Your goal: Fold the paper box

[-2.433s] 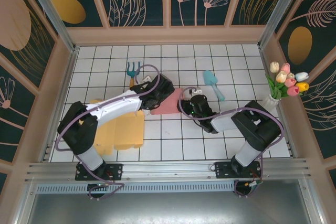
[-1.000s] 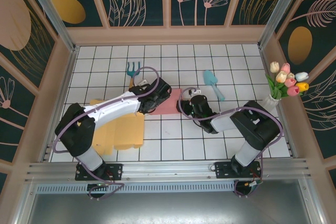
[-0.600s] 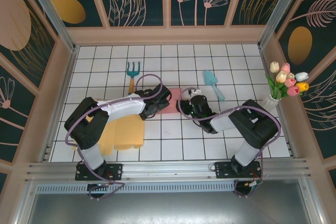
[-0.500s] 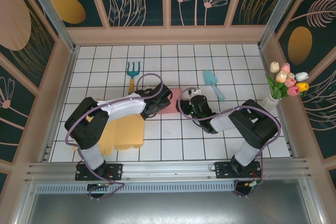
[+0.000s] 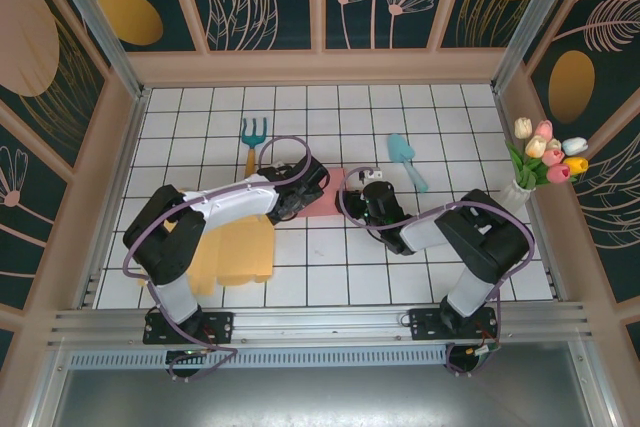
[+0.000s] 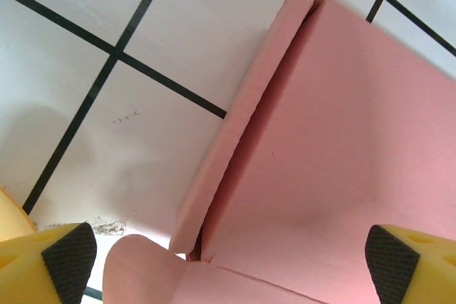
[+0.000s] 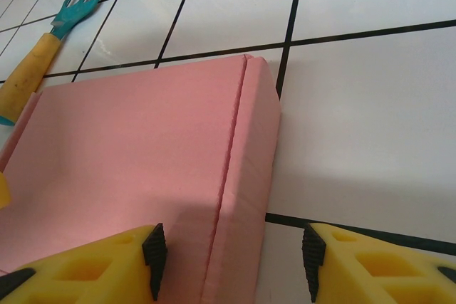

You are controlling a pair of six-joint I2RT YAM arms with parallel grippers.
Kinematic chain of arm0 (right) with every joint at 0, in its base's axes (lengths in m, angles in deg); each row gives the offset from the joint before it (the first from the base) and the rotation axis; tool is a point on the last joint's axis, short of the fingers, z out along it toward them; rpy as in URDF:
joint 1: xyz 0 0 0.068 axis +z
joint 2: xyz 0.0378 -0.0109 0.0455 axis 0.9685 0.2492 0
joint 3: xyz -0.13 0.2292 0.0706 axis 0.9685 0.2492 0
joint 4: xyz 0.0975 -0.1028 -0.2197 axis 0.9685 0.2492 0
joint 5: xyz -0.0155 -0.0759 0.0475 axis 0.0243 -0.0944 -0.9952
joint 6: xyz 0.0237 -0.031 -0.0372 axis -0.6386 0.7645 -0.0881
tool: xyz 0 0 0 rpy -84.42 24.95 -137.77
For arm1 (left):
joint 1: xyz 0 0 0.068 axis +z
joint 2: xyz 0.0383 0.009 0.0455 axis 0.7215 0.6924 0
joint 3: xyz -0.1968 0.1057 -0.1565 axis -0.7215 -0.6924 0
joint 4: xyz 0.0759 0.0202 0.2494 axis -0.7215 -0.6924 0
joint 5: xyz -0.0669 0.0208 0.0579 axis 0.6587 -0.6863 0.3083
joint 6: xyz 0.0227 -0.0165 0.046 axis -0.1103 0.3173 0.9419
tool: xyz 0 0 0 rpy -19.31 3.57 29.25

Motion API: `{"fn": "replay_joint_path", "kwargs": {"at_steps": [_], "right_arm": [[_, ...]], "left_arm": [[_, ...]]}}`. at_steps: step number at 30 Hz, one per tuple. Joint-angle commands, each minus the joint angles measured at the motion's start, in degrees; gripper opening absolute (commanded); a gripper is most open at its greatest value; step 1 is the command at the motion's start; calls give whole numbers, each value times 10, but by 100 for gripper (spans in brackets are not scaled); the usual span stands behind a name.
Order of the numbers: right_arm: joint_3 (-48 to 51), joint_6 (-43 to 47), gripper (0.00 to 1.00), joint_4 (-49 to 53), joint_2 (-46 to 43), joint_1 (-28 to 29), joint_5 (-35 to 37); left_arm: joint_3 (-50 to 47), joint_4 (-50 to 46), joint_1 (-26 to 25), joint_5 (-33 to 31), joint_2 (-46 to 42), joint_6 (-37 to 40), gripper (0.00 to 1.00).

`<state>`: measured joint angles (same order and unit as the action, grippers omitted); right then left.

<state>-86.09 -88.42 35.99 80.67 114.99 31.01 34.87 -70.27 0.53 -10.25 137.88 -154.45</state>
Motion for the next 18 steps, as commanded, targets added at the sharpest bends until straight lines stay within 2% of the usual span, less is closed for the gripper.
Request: {"fn": "replay_joint_path", "kwargs": {"at_steps": [1, 18], "right_arm": [[10, 6, 56, 37, 26, -3, -7], [6, 8, 56, 39, 30, -2, -10]], "left_arm": [[2, -15, 1, -7, -11, -15, 99], [20, 24, -1, 44, 51, -19, 97]]}}
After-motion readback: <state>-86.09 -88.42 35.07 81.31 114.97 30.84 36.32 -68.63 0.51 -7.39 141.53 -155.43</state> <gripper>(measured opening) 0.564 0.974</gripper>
